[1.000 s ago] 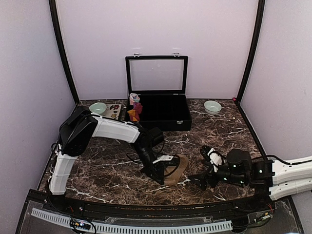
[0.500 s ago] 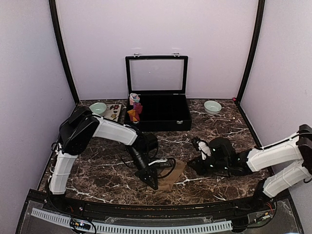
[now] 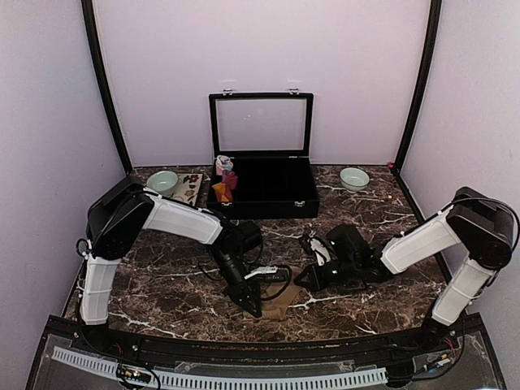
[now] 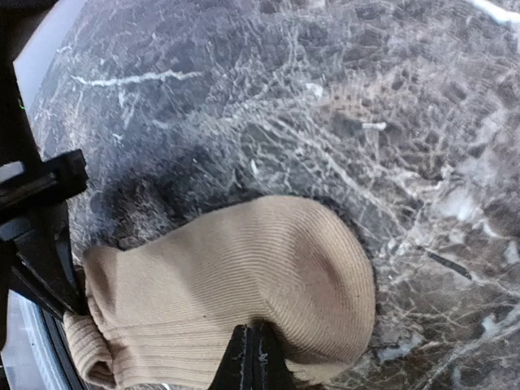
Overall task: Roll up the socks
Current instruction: Adjust the sock at the center of the board.
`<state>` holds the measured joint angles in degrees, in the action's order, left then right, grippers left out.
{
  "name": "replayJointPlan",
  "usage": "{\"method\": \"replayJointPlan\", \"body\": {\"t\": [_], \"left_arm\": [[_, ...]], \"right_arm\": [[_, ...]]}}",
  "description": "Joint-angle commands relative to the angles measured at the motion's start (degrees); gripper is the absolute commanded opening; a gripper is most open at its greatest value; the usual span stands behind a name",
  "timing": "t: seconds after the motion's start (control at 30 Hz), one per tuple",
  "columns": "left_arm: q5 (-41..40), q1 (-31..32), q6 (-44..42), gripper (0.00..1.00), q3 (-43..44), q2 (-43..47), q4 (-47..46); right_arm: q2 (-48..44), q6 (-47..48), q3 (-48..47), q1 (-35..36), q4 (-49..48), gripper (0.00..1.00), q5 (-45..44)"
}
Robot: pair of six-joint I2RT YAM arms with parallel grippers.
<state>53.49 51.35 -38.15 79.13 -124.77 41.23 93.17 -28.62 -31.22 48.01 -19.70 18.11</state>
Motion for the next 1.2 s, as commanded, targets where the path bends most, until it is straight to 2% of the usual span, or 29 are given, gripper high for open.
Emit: {"method": "replayJointPlan", "body": {"t": [0.0, 0.23, 0.43, 0.6, 0.8, 0.9, 0.97, 1.03, 1.07, 1.1, 1.17], "left_arm": [[-15.7, 0.1, 0.7, 0.0, -3.1, -1.9, -1.0], [-16.2, 0.2, 1.2, 0.0, -3.9, -0.9, -0.7], [-18.7, 0.2, 2.6, 0.0, -5.1, -0.6, -2.5], [-22.4, -0.7, 4.4, 0.0, -4.5, -2.2, -3.0], [-18.9, -3.0, 5.6, 0.0, -2.5, -4.6, -1.5], [-16.0, -4.2, 6.0, 0.0, -2.0, -5.4, -0.6], [-15.4, -4.4, 5.9, 0.0, -1.0, -6.7, 0.6], [-13.8, -4.5, 5.8, 0.0, 0.4, -8.4, 2.2], [-13.2, -4.5, 5.9, 0.0, 1.3, -9.4, 3.0], [-12.8, -4.5, 6.0, 0.0, 2.4, -10.5, 3.7], [-13.0, -4.5, 5.9, 0.0, 4.4, -12.8, 5.4]], "right_arm": [[4.3, 0.1, -4.2, -0.3, 3.7, 0.0, -0.6], [12.3, 3.3, -14.7, -0.7, 7.5, 0.0, -3.7], [14.3, 3.4, -18.7, -1.5, 4.1, 0.0, -7.9], [12.8, 3.1, -16.9, -1.5, 2.8, 0.0, -10.1], [4.3, 3.9, -9.4, -1.6, -2.0, 0.15, -13.9], [-3.4, 5.1, -4.0, -1.5, -3.8, 0.37, -17.2], [-8.7, 6.3, -0.9, -1.5, -3.2, 0.42, -18.8], [-13.9, 8.2, 1.6, -1.0, -1.4, 0.54, -19.6], [-16.9, 9.6, 2.3, -0.6, -0.3, 0.7, -19.6], [-19.2, 11.0, 2.9, 0.1, 1.0, 0.95, -19.6], [-23.0, 14.0, 2.7, 2.1, 5.0, 0.99, -21.3]]}}
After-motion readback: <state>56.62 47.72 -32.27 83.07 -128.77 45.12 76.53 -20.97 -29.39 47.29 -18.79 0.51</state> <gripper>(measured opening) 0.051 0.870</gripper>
